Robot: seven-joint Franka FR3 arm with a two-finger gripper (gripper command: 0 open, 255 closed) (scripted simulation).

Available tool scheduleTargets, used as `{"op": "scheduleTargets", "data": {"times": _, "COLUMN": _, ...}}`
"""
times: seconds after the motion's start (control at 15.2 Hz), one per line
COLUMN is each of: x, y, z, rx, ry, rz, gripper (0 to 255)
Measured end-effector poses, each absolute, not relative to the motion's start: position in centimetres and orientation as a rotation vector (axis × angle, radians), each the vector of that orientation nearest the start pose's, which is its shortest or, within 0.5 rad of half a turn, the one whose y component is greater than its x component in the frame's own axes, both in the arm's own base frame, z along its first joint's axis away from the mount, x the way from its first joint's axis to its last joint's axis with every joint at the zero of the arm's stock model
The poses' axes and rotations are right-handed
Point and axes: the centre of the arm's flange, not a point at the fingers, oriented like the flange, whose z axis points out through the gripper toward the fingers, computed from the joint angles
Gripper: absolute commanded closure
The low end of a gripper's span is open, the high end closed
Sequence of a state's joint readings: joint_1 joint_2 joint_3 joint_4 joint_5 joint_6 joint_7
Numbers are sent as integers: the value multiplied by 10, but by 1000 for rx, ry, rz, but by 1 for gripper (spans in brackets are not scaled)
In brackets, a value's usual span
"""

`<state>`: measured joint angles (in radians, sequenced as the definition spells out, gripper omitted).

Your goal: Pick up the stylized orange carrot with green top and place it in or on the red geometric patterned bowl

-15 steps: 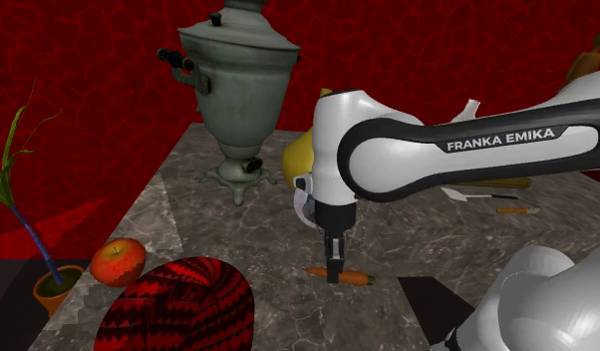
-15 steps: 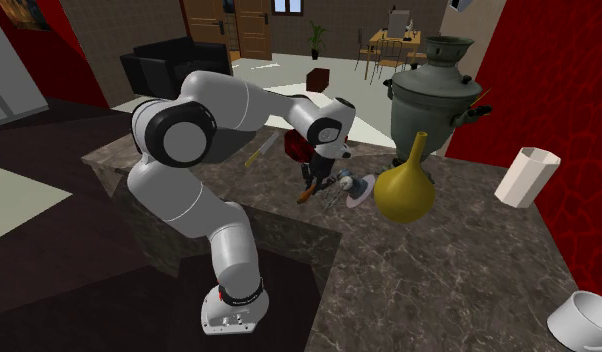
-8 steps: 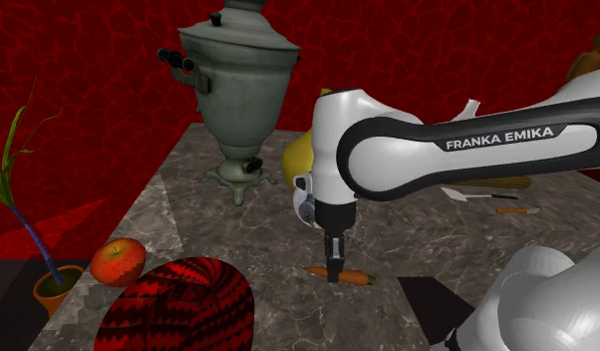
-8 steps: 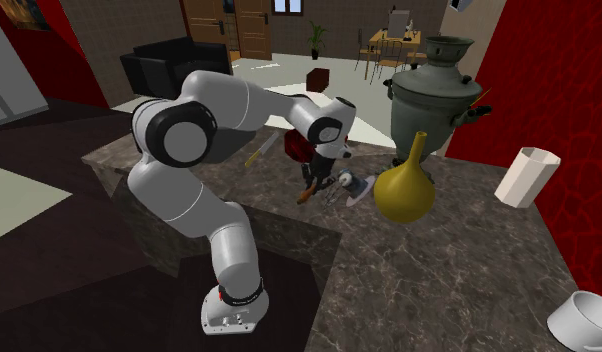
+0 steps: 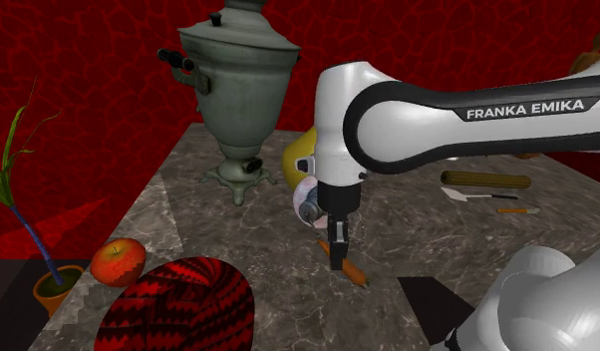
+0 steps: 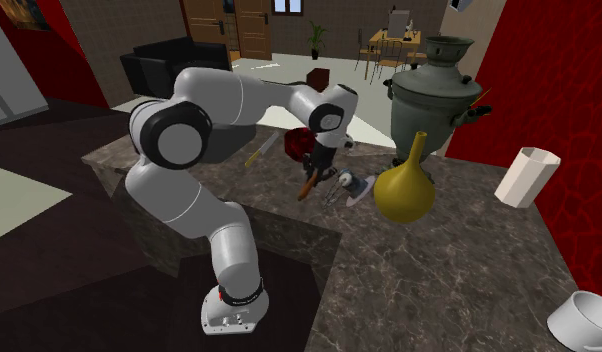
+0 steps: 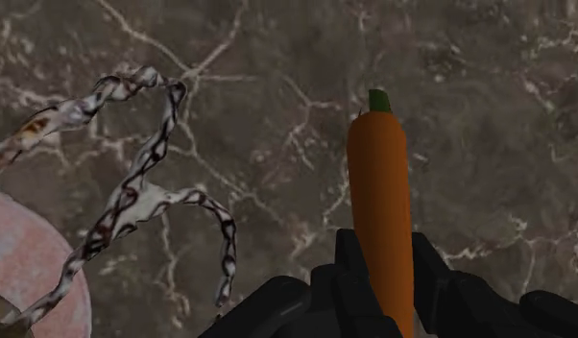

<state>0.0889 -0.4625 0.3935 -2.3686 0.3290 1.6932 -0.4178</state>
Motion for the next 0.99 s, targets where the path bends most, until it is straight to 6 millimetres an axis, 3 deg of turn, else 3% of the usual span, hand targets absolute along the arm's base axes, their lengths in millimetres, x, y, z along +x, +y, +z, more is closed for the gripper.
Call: {"op": "scheduleTargets", "data": {"times": 0.99, "x": 330, "y": 218, "z": 545, "rx": -2762, "ry": -1107, "rz": 352, "gripper": 255}}
